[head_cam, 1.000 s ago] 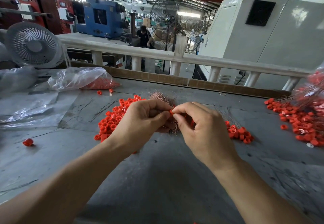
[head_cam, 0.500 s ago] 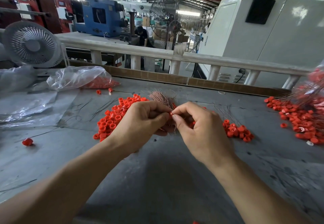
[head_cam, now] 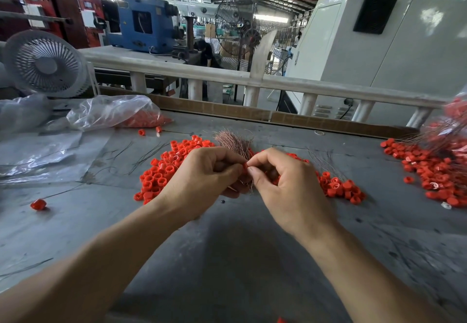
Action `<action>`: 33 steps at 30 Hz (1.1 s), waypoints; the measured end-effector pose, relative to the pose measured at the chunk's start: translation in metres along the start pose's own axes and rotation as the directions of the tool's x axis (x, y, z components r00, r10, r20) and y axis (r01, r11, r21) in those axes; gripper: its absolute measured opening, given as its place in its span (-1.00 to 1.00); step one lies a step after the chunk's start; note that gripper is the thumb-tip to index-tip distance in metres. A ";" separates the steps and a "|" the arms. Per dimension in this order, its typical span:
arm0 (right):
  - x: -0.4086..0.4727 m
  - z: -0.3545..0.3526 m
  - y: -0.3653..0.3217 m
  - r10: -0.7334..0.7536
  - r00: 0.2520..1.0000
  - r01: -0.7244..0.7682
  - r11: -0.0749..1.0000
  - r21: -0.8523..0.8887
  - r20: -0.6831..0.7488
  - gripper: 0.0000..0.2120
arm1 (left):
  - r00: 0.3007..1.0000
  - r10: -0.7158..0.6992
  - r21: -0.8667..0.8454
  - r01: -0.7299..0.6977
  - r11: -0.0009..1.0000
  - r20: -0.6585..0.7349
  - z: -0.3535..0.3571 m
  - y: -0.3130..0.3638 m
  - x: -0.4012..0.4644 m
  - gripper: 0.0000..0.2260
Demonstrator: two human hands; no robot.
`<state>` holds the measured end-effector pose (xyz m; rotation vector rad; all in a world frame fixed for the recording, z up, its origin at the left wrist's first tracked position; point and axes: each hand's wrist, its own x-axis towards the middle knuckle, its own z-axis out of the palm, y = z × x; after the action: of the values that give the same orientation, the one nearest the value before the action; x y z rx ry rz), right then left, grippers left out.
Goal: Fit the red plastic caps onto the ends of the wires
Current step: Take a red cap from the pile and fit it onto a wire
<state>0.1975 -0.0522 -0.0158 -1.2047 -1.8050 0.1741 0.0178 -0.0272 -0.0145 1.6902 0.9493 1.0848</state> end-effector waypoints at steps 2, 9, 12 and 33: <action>0.000 0.001 0.000 -0.004 1.000 0.004 1.000 0.014 -0.007 -0.91 | 1.000 0.004 -0.005 -0.004 1.000 -0.002 0.000 0.000 0.000 -0.83; 0.001 0.000 0.001 -0.041 0.998 0.042 0.999 0.026 -0.040 -0.90 | 1.000 0.001 -0.081 -0.002 0.997 -0.012 0.000 0.001 0.001 -0.84; 0.002 0.000 0.001 -0.048 0.997 0.050 0.998 0.030 -0.062 -0.91 | 1.000 0.007 -0.104 -0.008 0.995 -0.016 0.001 0.001 0.001 -0.84; 0.003 -0.003 0.001 -0.168 0.981 0.160 0.983 -0.087 -0.092 -0.96 | 0.996 0.070 -0.091 -0.074 0.993 -0.048 0.002 -0.001 0.003 -0.85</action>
<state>0.1997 -0.0500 -0.0128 -1.0932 -1.8290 -0.0521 0.0200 -0.0247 -0.0153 1.6411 0.8581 1.2011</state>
